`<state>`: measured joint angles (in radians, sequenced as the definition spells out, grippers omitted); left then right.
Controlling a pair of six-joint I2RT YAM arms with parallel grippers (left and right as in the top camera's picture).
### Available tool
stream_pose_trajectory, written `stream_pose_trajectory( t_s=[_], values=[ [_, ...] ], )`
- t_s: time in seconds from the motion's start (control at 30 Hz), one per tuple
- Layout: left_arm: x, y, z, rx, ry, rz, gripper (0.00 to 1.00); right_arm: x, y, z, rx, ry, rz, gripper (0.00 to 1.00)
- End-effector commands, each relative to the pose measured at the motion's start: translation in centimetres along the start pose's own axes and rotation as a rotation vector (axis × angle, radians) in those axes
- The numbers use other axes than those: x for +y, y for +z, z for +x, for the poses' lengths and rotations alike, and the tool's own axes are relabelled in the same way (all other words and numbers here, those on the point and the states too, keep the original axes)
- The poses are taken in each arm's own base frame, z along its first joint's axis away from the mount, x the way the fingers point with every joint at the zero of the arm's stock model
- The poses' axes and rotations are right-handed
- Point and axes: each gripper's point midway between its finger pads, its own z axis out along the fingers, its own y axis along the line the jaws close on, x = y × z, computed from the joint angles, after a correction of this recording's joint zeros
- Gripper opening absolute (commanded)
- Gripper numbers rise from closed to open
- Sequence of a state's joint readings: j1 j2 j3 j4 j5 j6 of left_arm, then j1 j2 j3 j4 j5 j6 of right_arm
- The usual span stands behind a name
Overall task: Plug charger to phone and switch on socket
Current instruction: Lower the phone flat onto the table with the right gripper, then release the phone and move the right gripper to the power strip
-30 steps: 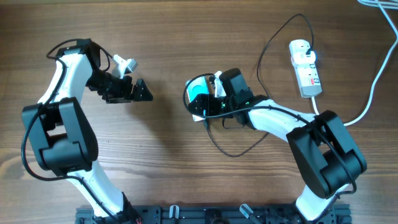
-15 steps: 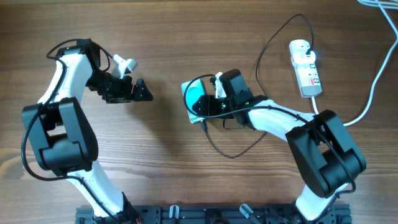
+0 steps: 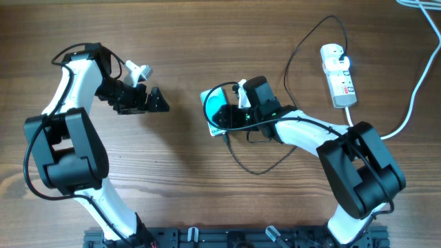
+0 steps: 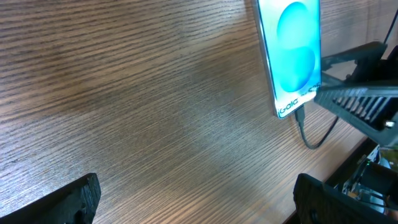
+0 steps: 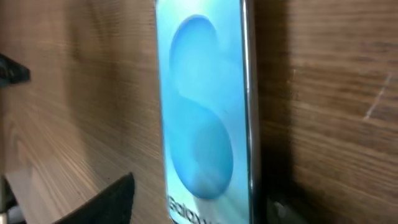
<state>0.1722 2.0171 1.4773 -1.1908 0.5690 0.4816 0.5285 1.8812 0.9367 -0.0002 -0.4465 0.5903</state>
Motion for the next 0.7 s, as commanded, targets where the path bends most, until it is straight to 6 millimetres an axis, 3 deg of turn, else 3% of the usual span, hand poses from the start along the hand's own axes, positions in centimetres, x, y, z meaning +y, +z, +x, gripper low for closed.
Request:
stream_pose_trajectory(
  t_s=[0.0,0.07,0.1,0.2,0.67],
  values=[
    [0.46,0.22,0.18,0.006,-0.004,0.001,1.0,-0.62,0.37,0.6,0.013,0.004,0.018,0.31],
    [0.45,0.22,0.19,0.006,-0.004,0.001,1.0,-0.62,0.37,0.59,0.012,0.003,0.018,0.35],
    [0.45,0.22,0.19,0.006,-0.004,0.001,1.0,-0.62,0.37,0.6,0.013,0.004,0.018,0.45],
    [0.46,0.22,0.19,0.006,-0.004,0.001,1.0,-0.62,0.37,0.6,0.013,0.004,0.018,0.53],
    [0.46,0.22,0.18,0.006,-0.004,0.001,1.0,0.25,-0.08,0.6,0.03,-0.002,-0.026,0.55]
  ],
)
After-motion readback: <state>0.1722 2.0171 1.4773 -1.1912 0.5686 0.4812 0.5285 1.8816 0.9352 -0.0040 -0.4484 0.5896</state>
